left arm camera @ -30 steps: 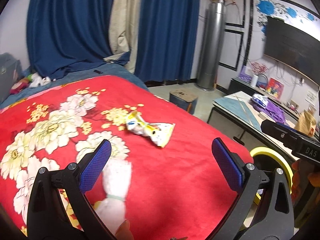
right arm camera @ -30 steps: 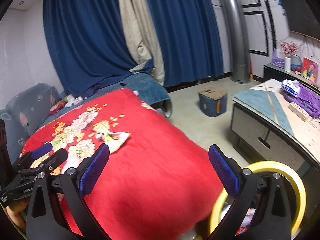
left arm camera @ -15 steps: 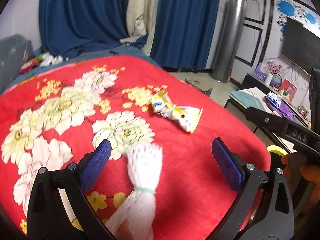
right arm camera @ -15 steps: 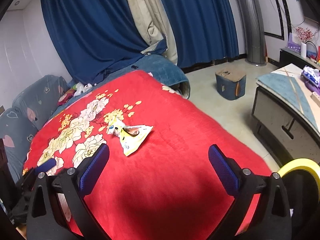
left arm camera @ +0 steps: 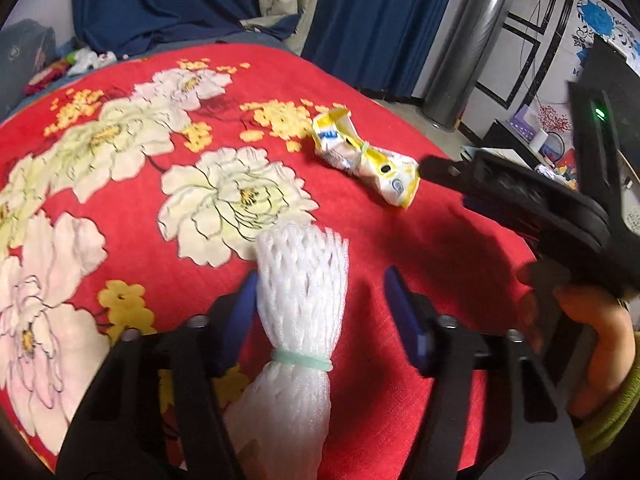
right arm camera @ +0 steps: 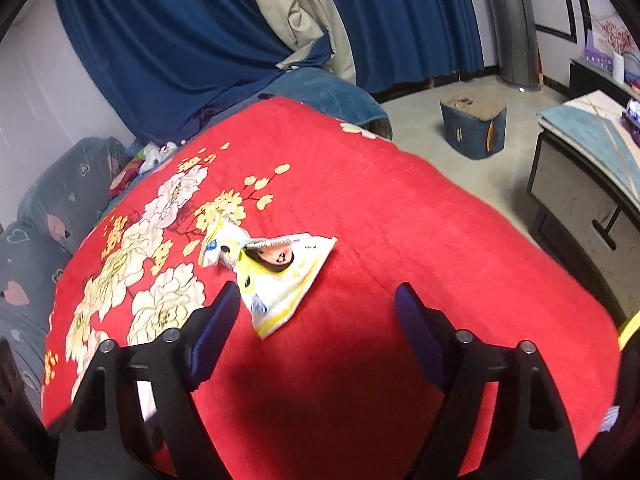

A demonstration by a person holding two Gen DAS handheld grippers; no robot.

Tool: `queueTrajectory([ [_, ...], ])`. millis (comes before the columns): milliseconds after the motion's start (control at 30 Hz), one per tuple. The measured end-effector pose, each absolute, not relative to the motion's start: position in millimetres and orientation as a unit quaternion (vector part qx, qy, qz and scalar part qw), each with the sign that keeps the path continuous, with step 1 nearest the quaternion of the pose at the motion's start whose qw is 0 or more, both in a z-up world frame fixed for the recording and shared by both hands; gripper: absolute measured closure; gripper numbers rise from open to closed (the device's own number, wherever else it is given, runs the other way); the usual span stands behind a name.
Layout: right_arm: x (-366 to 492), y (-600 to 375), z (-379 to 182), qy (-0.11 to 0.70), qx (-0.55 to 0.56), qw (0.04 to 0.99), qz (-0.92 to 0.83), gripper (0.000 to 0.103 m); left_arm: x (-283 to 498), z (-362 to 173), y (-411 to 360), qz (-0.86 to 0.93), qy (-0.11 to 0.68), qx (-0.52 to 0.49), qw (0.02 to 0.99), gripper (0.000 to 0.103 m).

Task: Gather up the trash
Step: 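Grasp the yellow-white wrapper with the right gripper while the left grasps another white foam net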

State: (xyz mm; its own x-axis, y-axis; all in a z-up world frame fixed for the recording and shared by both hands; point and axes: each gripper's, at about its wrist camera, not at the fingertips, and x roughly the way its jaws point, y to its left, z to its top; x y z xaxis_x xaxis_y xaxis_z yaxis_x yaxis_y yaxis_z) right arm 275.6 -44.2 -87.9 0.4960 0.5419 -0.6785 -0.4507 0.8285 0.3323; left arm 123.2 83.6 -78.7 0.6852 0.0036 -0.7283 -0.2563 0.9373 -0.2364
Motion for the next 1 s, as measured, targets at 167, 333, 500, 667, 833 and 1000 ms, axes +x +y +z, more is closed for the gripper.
queueTrajectory([
  [167,296,-35,-100,0.430,0.073,0.859,0.269,0.038,125,-82,80,0.054,0.394,-0.165,0.903,0.078],
  [333,307,-30,-108,0.442,0.095,0.848,0.275,0.052,126,-81,73,0.031,0.390,-0.162,0.906,0.083],
  [500,305,-27,-110,0.445,0.108,0.837,0.301,0.081,129,-79,66,0.014,0.384,-0.153,0.910,0.085],
  [667,292,-37,-98,0.417,0.105,0.845,0.319,0.092,128,-76,64,0.003,0.375,-0.153,0.914,0.085],
  [833,276,-57,-86,0.394,0.099,0.860,0.309,0.094,127,-70,62,-0.005,0.362,-0.152,0.920,0.085],
  [1000,256,-88,-80,0.373,0.109,0.873,0.293,0.095,124,-60,57,-0.018,0.342,-0.152,0.927,0.086],
])
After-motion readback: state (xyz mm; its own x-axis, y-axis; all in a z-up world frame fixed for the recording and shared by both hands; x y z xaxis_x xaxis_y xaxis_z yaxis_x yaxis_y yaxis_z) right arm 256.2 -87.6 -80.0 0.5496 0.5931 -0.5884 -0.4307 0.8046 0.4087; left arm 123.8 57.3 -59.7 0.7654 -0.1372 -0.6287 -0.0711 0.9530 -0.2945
